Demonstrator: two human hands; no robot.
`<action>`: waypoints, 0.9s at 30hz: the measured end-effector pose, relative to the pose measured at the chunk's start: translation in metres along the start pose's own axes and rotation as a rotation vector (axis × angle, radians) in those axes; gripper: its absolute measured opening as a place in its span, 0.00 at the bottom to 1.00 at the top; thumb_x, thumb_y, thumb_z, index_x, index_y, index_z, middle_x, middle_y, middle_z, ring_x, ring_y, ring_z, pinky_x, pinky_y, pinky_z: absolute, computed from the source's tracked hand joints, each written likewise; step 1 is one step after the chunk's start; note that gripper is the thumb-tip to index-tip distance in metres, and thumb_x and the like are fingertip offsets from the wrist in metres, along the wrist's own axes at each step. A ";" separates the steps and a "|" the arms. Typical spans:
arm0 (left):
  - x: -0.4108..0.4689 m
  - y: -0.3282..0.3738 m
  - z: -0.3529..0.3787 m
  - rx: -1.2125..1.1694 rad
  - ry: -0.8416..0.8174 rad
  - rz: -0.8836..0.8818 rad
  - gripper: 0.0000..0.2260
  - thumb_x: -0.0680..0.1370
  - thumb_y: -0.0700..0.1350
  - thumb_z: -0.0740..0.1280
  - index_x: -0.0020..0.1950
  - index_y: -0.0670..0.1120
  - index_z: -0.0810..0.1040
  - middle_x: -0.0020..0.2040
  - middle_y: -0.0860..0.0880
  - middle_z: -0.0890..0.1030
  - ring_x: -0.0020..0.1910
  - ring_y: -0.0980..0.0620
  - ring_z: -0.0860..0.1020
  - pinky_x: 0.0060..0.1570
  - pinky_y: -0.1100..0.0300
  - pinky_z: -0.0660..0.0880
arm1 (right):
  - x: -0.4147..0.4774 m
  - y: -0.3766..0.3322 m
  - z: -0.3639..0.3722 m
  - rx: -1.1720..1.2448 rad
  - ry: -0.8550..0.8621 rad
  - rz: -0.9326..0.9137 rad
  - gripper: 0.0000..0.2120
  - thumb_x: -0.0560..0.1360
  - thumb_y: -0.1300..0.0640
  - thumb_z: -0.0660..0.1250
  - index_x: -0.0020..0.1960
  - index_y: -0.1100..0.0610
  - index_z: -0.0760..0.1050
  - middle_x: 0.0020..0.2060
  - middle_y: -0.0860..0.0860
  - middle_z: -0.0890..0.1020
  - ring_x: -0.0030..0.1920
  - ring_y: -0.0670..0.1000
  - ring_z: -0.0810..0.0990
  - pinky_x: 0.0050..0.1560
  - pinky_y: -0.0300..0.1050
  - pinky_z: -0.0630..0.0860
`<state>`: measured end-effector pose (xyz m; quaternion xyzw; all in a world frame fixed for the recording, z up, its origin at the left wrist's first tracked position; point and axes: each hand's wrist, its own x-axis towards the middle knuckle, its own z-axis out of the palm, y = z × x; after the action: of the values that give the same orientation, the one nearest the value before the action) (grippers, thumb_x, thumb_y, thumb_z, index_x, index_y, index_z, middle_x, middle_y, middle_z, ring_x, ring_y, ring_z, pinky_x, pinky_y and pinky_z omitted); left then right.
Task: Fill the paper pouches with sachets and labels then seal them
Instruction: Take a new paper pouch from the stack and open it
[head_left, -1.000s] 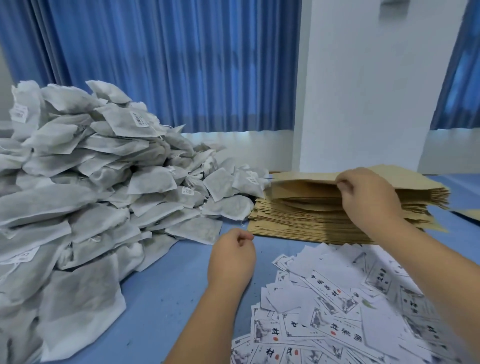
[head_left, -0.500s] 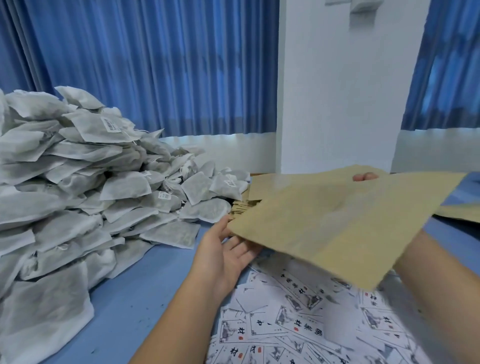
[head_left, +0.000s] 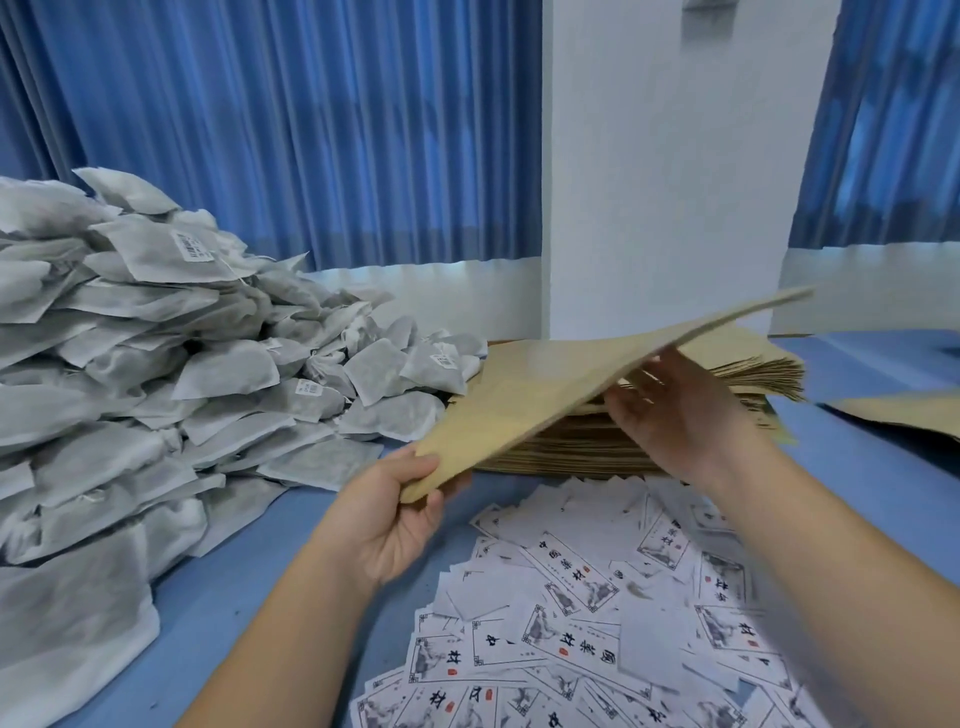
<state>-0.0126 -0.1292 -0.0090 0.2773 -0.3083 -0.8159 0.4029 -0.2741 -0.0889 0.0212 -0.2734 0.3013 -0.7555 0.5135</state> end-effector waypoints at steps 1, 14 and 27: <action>0.000 -0.002 0.001 -0.023 -0.011 0.051 0.09 0.80 0.33 0.56 0.51 0.38 0.75 0.31 0.41 0.80 0.27 0.51 0.81 0.17 0.67 0.72 | 0.001 0.003 -0.004 -0.078 0.012 0.020 0.07 0.80 0.56 0.63 0.52 0.57 0.78 0.46 0.54 0.82 0.44 0.55 0.85 0.44 0.47 0.81; 0.004 -0.027 0.017 -0.004 0.005 0.192 0.14 0.81 0.33 0.56 0.63 0.40 0.74 0.54 0.38 0.83 0.48 0.39 0.83 0.34 0.52 0.81 | -0.049 0.009 0.054 -1.355 -0.810 0.477 0.07 0.79 0.55 0.64 0.46 0.57 0.78 0.41 0.52 0.84 0.38 0.51 0.81 0.37 0.43 0.75; -0.007 -0.040 0.035 0.124 -0.139 0.307 0.14 0.82 0.42 0.61 0.64 0.36 0.73 0.47 0.42 0.83 0.44 0.45 0.83 0.41 0.53 0.81 | -0.041 0.046 0.067 -1.345 -0.263 -0.312 0.06 0.74 0.49 0.67 0.43 0.51 0.79 0.39 0.43 0.82 0.42 0.43 0.79 0.47 0.38 0.74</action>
<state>-0.0531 -0.0943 -0.0131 0.1941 -0.4238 -0.7415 0.4825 -0.1841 -0.0752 0.0279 -0.6609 0.5959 -0.4306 0.1508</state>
